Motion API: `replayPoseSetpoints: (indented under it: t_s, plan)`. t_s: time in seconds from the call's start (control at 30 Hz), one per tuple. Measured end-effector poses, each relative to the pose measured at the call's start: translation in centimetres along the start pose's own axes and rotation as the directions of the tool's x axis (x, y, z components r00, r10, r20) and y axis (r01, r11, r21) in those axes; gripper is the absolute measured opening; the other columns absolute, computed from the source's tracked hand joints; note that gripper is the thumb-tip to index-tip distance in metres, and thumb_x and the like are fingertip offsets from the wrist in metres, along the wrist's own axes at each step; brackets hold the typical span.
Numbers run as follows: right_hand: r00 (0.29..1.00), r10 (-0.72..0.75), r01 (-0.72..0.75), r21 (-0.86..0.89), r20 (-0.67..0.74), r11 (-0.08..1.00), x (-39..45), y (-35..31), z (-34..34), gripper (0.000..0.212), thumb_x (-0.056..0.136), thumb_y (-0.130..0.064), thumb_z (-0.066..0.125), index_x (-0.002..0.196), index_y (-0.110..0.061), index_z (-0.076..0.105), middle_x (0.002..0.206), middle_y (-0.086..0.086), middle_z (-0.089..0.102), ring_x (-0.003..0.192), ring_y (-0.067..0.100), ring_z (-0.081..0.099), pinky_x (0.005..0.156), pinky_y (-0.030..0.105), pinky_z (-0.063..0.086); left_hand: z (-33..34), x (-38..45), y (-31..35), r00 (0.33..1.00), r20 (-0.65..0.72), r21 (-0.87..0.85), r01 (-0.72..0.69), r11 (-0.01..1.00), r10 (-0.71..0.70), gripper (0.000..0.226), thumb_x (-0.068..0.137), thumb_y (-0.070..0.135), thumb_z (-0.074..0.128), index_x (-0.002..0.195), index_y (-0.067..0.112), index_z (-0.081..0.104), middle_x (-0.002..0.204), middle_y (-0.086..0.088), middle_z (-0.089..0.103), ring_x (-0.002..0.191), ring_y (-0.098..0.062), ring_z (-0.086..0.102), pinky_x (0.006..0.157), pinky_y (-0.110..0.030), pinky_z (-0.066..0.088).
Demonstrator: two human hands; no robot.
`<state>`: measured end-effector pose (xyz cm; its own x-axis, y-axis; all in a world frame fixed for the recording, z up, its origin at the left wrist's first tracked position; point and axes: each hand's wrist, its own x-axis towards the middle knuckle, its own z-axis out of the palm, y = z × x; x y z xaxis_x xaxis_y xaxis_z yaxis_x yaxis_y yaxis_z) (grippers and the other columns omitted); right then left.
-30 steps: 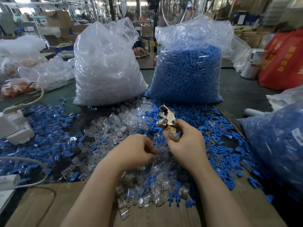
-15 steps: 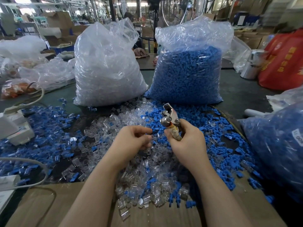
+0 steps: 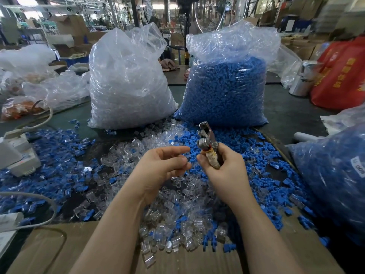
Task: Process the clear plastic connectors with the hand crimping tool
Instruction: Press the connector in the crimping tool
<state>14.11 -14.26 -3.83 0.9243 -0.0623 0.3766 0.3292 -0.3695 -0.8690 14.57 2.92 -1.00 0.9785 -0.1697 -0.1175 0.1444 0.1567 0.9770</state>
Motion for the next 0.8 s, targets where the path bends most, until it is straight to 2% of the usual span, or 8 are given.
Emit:
replayPoseSetpoints:
  t_s: [0.13,0.33,0.43,0.5,0.6,0.7,0.8]
  plan:
    - [1.000,0.014,-0.014,-0.003,-0.017,1.000,0.02,-0.10,-0.03,0.008,0.089,-0.026,0.070,0.085,-0.029,0.064,0.077,-0.015,0.066,0.066,0.007,0.059,0.060,0.027,0.047,0.04,-0.11,0.21,1.000,0.030,0.002,-0.004,1.000,0.004,0.028,0.082,-0.005,0.068,0.107,0.005,0.072,0.083,-0.008,0.074,0.080,-0.018,0.073,0.075,-0.025,0.060]
    - [1.000,-0.004,0.004,0.010,-0.031,1.000,-0.04,-0.31,-0.14,0.008,0.087,-0.026,0.071,0.084,-0.022,0.064,0.076,-0.007,0.065,0.066,0.012,0.059,0.061,0.031,0.048,0.14,-0.07,0.21,1.000,0.026,0.010,-0.012,1.000,0.012,0.031,0.075,-0.001,0.073,0.106,0.005,0.072,0.080,-0.006,0.074,0.081,-0.020,0.074,0.069,-0.023,0.058]
    - [1.000,-0.004,0.004,-0.018,-0.020,1.000,-0.03,-0.26,-0.14,0.009,0.087,-0.026,0.071,0.083,-0.026,0.062,0.074,-0.015,0.064,0.065,0.007,0.057,0.057,0.026,0.045,0.20,-0.12,0.26,1.000,0.023,-0.005,-0.013,1.000,0.013,0.038,0.065,0.008,0.077,0.103,0.007,0.073,0.084,-0.010,0.075,0.081,-0.020,0.074,0.067,-0.021,0.057]
    - [1.000,-0.009,0.009,-0.040,-0.010,0.999,-0.04,-0.19,-0.08,0.013,0.088,-0.026,0.071,0.080,-0.029,0.060,0.070,-0.022,0.062,0.062,0.003,0.055,0.057,0.024,0.042,0.22,-0.18,0.37,1.000,0.022,-0.043,-0.008,0.999,0.009,0.031,0.062,0.009,0.077,0.093,0.010,0.077,0.087,-0.014,0.075,0.080,-0.020,0.074,0.066,-0.021,0.057]
    - [1.000,-0.023,0.023,-0.055,0.000,0.998,-0.06,-0.21,0.09,0.016,0.088,-0.027,0.071,0.079,-0.032,0.058,0.069,-0.024,0.061,0.061,0.004,0.054,0.058,0.029,0.043,0.33,-0.20,0.40,0.999,0.033,-0.071,0.012,0.997,-0.009,0.018,0.070,0.003,0.076,0.082,0.015,0.080,0.087,-0.015,0.075,0.078,-0.019,0.074,0.064,-0.020,0.057]
    - [0.999,-0.037,0.037,-0.038,-0.006,0.999,-0.11,-0.28,0.20,0.011,0.088,-0.027,0.071,0.083,-0.029,0.061,0.070,-0.021,0.062,0.062,0.005,0.055,0.058,0.030,0.044,0.34,-0.15,0.42,1.000,-0.015,-0.048,0.022,0.999,-0.023,0.020,0.080,-0.004,0.071,0.093,0.010,0.075,0.084,-0.014,0.075,0.075,-0.018,0.074,0.062,-0.021,0.057]
    - [0.999,-0.041,0.041,0.000,-0.028,0.999,-0.15,-0.35,0.07,0.009,0.088,-0.025,0.071,0.085,-0.025,0.063,0.070,-0.015,0.063,0.061,0.005,0.055,0.056,0.025,0.044,0.22,-0.17,0.46,0.999,-0.031,0.010,0.026,1.000,-0.026,0.026,0.081,-0.003,0.071,0.106,0.007,0.070,0.082,-0.012,0.075,0.076,-0.017,0.074,0.063,-0.021,0.057]
